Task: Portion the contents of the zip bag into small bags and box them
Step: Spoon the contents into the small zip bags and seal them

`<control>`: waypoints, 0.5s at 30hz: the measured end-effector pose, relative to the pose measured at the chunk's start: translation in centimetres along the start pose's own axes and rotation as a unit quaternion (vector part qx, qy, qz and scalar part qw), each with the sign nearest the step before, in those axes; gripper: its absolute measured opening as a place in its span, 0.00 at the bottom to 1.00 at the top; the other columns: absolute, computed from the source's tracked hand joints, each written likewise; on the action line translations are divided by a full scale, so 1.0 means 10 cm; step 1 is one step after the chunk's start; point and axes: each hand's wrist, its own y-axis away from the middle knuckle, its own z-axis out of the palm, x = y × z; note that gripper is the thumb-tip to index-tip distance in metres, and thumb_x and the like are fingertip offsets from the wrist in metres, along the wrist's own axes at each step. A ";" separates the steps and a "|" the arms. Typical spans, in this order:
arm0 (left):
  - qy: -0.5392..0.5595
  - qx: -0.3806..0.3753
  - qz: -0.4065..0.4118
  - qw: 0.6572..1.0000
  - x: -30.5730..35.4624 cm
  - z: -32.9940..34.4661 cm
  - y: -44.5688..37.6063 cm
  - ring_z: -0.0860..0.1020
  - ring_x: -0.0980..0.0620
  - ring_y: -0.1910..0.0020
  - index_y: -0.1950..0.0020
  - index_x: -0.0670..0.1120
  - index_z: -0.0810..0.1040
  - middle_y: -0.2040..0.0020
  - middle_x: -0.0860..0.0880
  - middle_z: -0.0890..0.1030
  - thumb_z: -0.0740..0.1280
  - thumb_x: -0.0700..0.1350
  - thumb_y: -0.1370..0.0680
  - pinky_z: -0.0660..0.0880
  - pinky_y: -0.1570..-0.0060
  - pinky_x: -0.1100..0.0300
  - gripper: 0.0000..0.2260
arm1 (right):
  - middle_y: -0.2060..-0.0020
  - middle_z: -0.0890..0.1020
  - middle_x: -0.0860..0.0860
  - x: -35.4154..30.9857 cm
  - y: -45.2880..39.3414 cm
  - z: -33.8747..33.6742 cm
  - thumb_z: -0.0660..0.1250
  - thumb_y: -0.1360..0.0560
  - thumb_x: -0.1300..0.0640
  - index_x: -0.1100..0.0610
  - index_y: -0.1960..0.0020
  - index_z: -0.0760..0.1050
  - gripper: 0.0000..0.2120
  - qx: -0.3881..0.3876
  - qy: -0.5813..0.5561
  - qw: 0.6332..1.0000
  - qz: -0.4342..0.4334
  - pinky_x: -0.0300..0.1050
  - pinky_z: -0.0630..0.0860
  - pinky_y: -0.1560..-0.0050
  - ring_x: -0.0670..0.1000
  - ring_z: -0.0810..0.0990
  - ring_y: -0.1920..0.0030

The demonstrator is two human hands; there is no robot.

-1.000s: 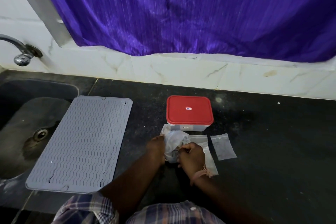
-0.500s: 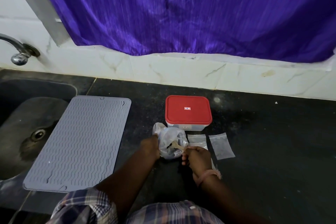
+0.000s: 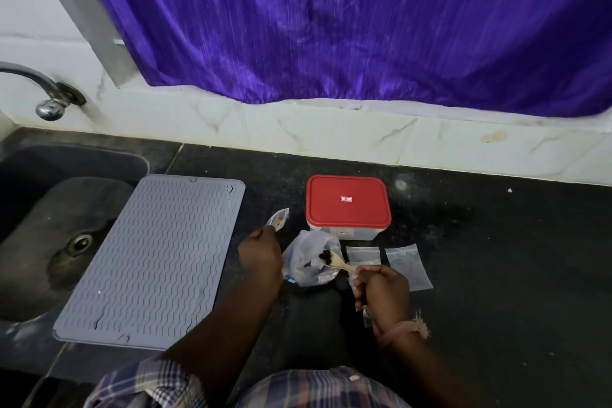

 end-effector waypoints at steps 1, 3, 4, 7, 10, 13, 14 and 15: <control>-0.020 0.001 0.012 1.000 0.00 0.01 0.00 0.78 0.27 0.40 0.39 0.31 0.77 0.38 0.27 0.78 0.64 0.43 0.18 0.71 0.64 0.58 0.16 | 0.72 0.79 0.59 -0.01 0.00 -0.02 0.64 0.26 0.70 0.69 0.55 0.79 0.05 0.004 0.000 1.000 -0.004 0.45 0.70 0.74 0.54 0.74 0.74; -0.040 -0.006 0.037 0.998 0.05 -0.04 0.06 0.81 0.31 0.44 0.37 0.32 0.77 0.39 0.29 0.79 0.64 0.41 0.18 0.75 0.58 0.56 0.14 | 0.72 0.78 0.59 -0.04 0.01 -0.07 0.64 0.25 0.70 0.69 0.55 0.79 0.05 0.009 -0.006 1.000 -0.005 0.45 0.70 0.74 0.54 0.73 0.75; -0.038 -0.016 0.039 0.998 0.08 -0.05 0.10 0.82 0.37 0.47 0.37 0.34 0.78 0.40 0.31 0.81 0.65 0.41 0.18 0.78 0.52 0.54 0.14 | 0.71 0.78 0.60 -0.06 0.00 -0.10 0.64 0.25 0.70 0.69 0.55 0.78 0.04 0.010 -0.009 1.000 -0.006 0.44 0.69 0.75 0.53 0.73 0.75; -0.106 0.017 0.034 0.994 0.10 -0.08 0.09 0.85 0.47 0.51 0.43 0.43 0.85 0.51 0.43 0.87 0.67 0.44 0.20 0.81 0.41 0.47 0.10 | 0.71 0.77 0.61 -0.07 0.01 -0.20 0.65 0.26 0.70 0.68 0.55 0.79 0.04 0.020 -0.009 1.000 -0.018 0.44 0.68 0.76 0.53 0.71 0.76; -0.119 -0.015 0.063 0.991 0.14 -0.07 0.20 0.85 0.47 0.48 0.43 0.44 0.85 0.48 0.42 0.87 0.67 0.42 0.20 0.80 0.40 0.44 0.10 | 0.72 0.77 0.60 -0.10 0.04 -0.20 0.65 0.26 0.71 0.69 0.55 0.78 0.04 0.015 -0.023 0.999 -0.035 0.43 0.67 0.76 0.53 0.71 0.77; -0.179 -0.032 0.104 0.978 0.16 -0.08 0.29 0.84 0.48 0.47 0.41 0.46 0.85 0.46 0.46 0.87 0.66 0.43 0.20 0.80 0.39 0.47 0.11 | 0.71 0.78 0.60 -0.18 0.07 -0.07 0.64 0.27 0.72 0.69 0.56 0.78 0.04 -0.006 -0.026 0.998 -0.059 0.44 0.67 0.76 0.53 0.72 0.77; -0.214 -0.034 0.114 0.969 0.17 -0.08 0.30 0.84 0.49 0.46 0.41 0.47 0.86 0.46 0.49 0.87 0.66 0.45 0.20 0.80 0.40 0.49 0.11 | 0.71 0.78 0.61 -0.20 0.08 -0.02 0.64 0.27 0.72 0.67 0.56 0.78 0.05 -0.014 -0.020 0.997 -0.070 0.44 0.67 0.75 0.53 0.72 0.76; -0.228 -0.034 0.116 0.966 0.17 -0.09 0.32 0.84 0.50 0.47 0.42 0.48 0.86 0.46 0.50 0.87 0.67 0.46 0.21 0.80 0.40 0.50 0.12 | 0.70 0.79 0.61 -0.23 0.09 0.04 0.65 0.27 0.70 0.65 0.57 0.79 0.05 -0.023 -0.011 0.996 -0.080 0.45 0.68 0.74 0.54 0.73 0.75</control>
